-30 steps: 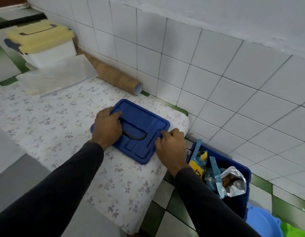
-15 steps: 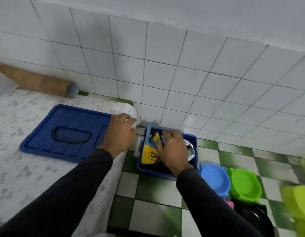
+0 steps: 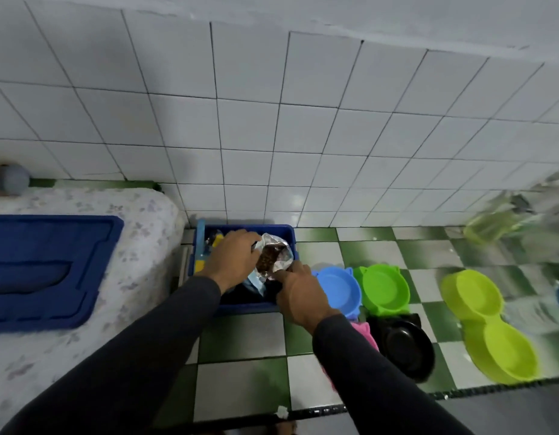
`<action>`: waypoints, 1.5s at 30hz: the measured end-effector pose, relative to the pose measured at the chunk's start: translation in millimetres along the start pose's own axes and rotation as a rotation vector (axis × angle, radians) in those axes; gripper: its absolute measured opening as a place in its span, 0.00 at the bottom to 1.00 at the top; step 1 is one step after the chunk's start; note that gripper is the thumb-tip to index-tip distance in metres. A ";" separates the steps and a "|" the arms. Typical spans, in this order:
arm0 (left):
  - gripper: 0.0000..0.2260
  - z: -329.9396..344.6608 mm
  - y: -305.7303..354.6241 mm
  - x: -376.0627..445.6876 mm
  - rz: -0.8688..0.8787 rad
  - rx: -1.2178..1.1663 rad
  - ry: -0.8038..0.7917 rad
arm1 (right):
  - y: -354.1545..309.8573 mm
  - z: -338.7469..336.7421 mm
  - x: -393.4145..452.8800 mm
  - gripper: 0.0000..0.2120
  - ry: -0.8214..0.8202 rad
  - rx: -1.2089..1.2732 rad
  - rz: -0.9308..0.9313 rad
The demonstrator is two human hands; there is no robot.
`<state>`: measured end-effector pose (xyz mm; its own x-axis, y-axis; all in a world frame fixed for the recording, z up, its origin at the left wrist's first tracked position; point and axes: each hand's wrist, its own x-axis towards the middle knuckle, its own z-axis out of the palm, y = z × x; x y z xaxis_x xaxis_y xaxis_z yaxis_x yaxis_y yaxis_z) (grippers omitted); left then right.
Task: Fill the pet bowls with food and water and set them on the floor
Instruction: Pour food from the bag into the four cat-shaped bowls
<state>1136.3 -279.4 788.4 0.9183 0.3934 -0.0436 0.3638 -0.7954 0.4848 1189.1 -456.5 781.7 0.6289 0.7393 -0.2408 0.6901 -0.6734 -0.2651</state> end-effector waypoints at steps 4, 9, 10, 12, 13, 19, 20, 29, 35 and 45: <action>0.15 11.7 5.7 6.1 -0.077 -0.022 0.001 | 4.5 6.8 5.2 0.22 -0.020 -0.085 -0.072; 0.14 19.0 3.2 11.7 -0.171 -0.143 0.023 | 5.2 16.6 12.4 0.15 0.032 -0.089 -0.089; 0.15 20.0 2.4 12.7 -0.193 -0.172 0.036 | 5.3 18.3 13.9 0.13 0.052 -0.073 -0.091; 0.17 21.7 0.4 15.2 -0.241 -0.214 0.056 | 5.9 20.3 17.0 0.10 0.089 -0.027 -0.087; 0.17 21.8 -0.8 16.2 -0.265 -0.230 0.062 | 6.3 20.6 18.4 0.09 0.105 -0.011 -0.080; 0.07 18.7 -7.9 21.9 -0.360 -0.270 0.107 | 7.8 24.5 23.3 0.12 0.095 0.012 -0.064; 0.10 18.1 -8.3 22.2 -0.366 -0.273 0.114 | 7.6 24.4 24.7 0.09 0.106 0.007 -0.066; 0.05 10.7 -17.9 34.1 -0.373 -0.281 0.128 | 21.2 17.1 9.3 0.06 0.223 0.190 -0.154; 0.06 8.2 -8.8 56.0 -0.232 -0.229 0.018 | 1.5 21.7 12.9 0.27 0.137 0.223 0.005; 0.08 3.0 -10.6 58.0 -0.246 -0.230 0.042 | -20.3 33.6 27.8 0.10 0.200 0.361 0.098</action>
<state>1186.2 -249.6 778.1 0.7985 0.5829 -0.1503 0.5245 -0.5512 0.6489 1180.6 -422.2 749.1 0.7668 0.6334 -0.1042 0.4765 -0.6704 -0.5688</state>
